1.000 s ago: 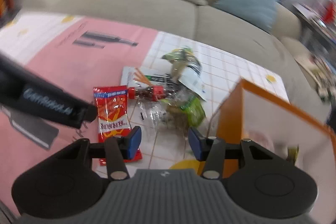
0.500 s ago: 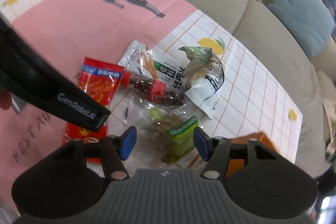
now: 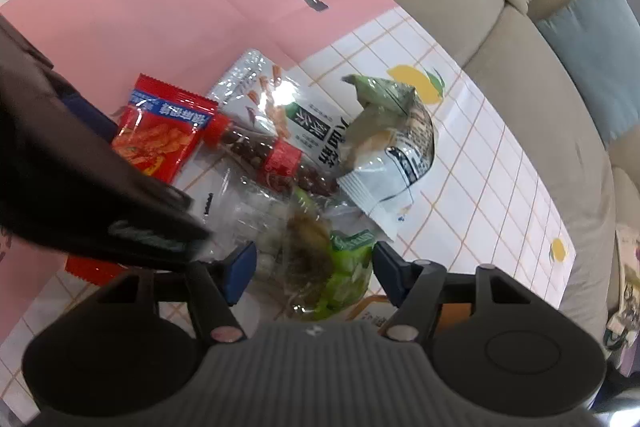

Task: Organize snacks
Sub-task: 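Grasp the red spicy-strip bag with the left tool while the right tool grasps the green-labelled pea bag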

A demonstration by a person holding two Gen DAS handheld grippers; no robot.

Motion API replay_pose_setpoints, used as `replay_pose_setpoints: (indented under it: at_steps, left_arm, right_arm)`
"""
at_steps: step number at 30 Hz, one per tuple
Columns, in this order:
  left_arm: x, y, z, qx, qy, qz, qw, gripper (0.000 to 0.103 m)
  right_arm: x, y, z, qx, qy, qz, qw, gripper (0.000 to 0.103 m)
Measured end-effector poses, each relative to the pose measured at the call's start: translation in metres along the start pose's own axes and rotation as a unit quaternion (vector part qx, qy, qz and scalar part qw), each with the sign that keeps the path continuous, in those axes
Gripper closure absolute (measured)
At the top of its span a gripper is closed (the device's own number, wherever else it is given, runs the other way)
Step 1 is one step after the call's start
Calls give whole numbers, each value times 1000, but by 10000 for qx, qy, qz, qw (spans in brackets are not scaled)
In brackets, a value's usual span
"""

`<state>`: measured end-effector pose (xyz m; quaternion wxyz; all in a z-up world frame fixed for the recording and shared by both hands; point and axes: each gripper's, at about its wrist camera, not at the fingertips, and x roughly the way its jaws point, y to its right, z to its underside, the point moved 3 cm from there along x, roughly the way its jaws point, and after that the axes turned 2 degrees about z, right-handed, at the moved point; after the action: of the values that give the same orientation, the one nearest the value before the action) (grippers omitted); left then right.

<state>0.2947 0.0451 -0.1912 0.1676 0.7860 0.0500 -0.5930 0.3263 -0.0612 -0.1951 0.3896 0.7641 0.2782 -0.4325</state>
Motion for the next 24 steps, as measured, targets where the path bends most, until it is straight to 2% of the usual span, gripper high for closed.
replay_pose_setpoints:
  at_steps: [1,2,8,12,17,19,24]
  left_arm:
    - [-1,-2,1,48,18,19,10000,42]
    - [-2,-3,3,107,23,8,9999,44]
    - [-11,-8,15,431,179,158,9988,59]
    - [-18,-18,27,327,267,410,9983,65]
    - [-37,-32,44,121,587,642,9961,68]
    - [-48,-34,52,155,706,594,9956,68]
    - [-76,-36,70,173,887,683,9936,69]
  right_arm:
    - [-1,2,0,98,25,-17,9999,49]
    - [-1,3,0,128,34,9,9999,57]
    - [-8,5,3,465,52,-81,9989,62]
    - [-21,1,9,904,193,-250,9954,64]
    - [-46,-6,24,1804,460,-605,9807,64]
    - [-58,-12,31,2081,614,-749,9733,64]
    - [-86,-33,48,2497,899,-788,9609,65]
